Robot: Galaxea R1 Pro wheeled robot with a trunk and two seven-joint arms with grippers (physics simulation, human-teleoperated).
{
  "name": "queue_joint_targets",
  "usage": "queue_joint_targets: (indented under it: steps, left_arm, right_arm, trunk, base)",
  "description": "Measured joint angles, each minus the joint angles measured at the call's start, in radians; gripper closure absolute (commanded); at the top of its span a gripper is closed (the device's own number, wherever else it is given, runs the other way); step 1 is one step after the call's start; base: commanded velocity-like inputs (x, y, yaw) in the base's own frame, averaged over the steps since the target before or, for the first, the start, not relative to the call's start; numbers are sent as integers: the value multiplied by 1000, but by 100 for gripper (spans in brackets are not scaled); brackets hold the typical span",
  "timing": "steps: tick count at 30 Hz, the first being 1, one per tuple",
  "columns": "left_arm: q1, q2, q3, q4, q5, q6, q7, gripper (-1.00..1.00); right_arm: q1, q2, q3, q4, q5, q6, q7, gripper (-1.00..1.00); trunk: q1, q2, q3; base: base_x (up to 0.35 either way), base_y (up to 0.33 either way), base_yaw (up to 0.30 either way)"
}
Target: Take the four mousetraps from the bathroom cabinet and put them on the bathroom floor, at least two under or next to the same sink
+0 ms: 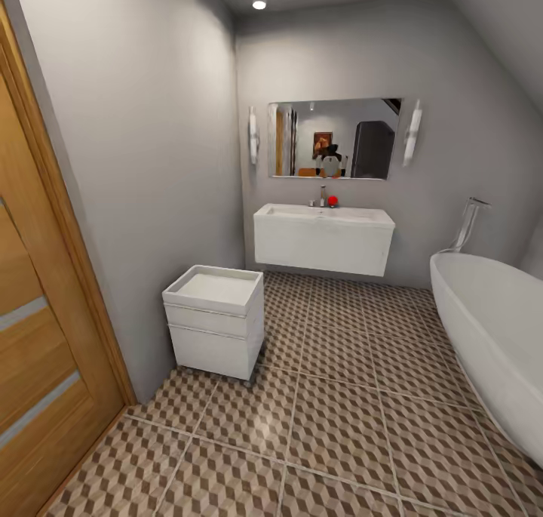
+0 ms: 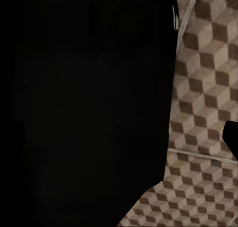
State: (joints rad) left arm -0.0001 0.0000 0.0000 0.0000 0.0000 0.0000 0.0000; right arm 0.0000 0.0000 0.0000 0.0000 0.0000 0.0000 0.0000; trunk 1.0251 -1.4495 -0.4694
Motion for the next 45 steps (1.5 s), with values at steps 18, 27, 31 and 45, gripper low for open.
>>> queue_joint_targets:
  steps: [18,27,31,45]
  left_arm:
    - [-4,-1,9,-10,15,-15,-5,-100]
    - [-4,-4,12,-12,19,-20,-4,-100]
    - [-4,-5,13,-15,20,-20,-2,-100]
    - [-7,-6,55,-28,77,-19,-3,-100]
  right_arm:
    - [-10,-4,-1,5,4,13,3,-100]
    - [-11,-4,-1,4,4,12,3,-100]
    - [-11,-4,-1,4,4,11,3,-100]
    - [-12,-4,-3,4,3,-3,4,-100]
  trunk:
    - [0,0,0]
    - [0,0,0]
    - [-4,7,3]
    - [-57,105,47]
  base:
    - [0,0,0]
    - [0,0,0]
    - [0,0,0]
    - [0,0,0]
